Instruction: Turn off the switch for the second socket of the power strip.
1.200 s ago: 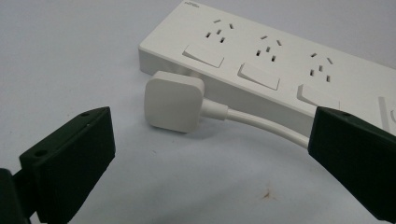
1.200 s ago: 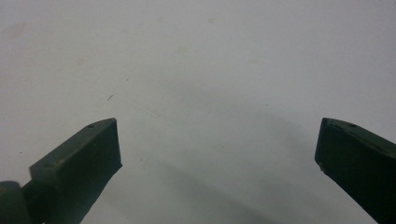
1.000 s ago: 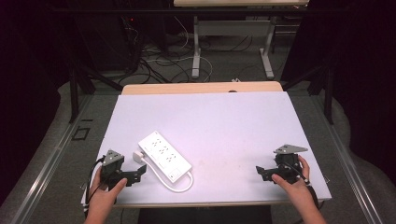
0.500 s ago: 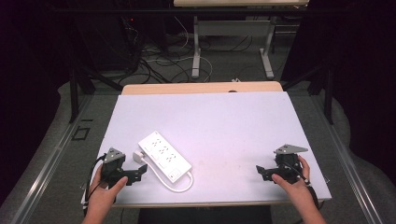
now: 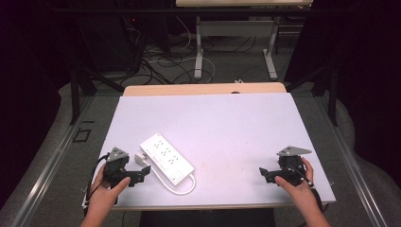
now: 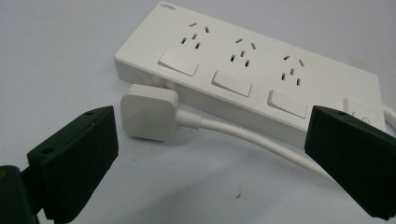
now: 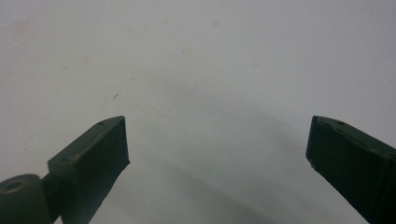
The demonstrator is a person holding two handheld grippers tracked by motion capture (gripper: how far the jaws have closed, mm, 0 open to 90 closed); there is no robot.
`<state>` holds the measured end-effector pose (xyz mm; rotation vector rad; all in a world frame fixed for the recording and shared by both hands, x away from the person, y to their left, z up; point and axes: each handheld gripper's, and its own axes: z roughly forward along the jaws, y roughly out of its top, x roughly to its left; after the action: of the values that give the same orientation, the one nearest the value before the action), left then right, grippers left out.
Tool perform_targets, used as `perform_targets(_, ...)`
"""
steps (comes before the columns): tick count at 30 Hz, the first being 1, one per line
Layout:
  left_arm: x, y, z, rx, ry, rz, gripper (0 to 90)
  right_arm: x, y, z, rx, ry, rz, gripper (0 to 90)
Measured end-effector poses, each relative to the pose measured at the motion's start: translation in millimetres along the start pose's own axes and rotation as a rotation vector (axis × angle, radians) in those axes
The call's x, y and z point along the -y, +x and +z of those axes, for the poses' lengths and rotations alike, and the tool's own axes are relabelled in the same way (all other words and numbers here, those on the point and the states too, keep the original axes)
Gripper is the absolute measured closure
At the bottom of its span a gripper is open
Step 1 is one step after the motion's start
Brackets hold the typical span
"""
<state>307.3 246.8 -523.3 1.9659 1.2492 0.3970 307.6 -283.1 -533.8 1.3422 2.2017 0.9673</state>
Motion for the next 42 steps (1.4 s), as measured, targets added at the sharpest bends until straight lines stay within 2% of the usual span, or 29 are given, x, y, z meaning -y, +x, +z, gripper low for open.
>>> perform_targets(1, -0.2, -1.4, 0.2, 0.006, -0.001, -0.018, 2.7, 0.0, 0.2, 0.0, -0.001, 0.0, 0.001, 5.5)
perform_targets(12, -10.3, -5.0, -1.5, 0.016, 0.019, 0.002, 2.7, -0.4, 0.6, 0.3, -0.003, -0.002, -0.003, 6.2)
perform_targets(13, -11.4, -4.5, -1.6, 0.016, 0.027, 0.018, 2.7, -0.4, 0.6, 0.3, -0.003, -0.003, -0.003, 6.2)
perform_targets(16, -13.5, -5.6, -1.1, 0.011, 0.039, 0.025, 2.7, -0.4, 0.5, 0.2, -0.005, -0.003, 0.0, 6.6)
perform_targets(17, -13.9, -7.0, -0.6, 0.015, 0.038, 0.012, 2.7, -0.4, 0.6, 0.1, -0.005, -0.003, 0.0, 6.6)
perform_targets(19, -15.9, -6.3, -1.0, 0.013, 0.046, 0.043, 2.7, -0.5, 1.0, 0.2, -0.006, -0.001, 0.002, 6.7)
perform_targets(20, -16.5, -7.8, -0.9, 0.014, 0.049, 0.032, 2.7, -0.5, 1.0, 0.2, -0.006, -0.001, 0.001, 6.7)
perform_targets(32, -22.7, -8.1, 2.2, 0.012, 0.075, 0.045, 2.6, -0.6, 1.3, 0.6, -0.01, 0.002, 0.001, 6.9)
perform_targets(35, -24.2, -9.1, 3.1, 0.023, 0.083, 0.026, 2.6, -0.5, 1.6, 0.9, -0.012, 0.004, 0.005, 7.0)
perform_targets(37, -25.9, -8.1, 3.1, 0.02, 0.095, 0.043, 2.6, -0.4, 1.5, 1.1, -0.011, 0.003, 0.001, 7.0)
perform_targets(42, -29.6, -6.8, 5.4, 0.018, 0.111, 0.051, 2.5, -0.2, 2.0, 1.7, -0.012, 0.009, 0.002, 7.1)
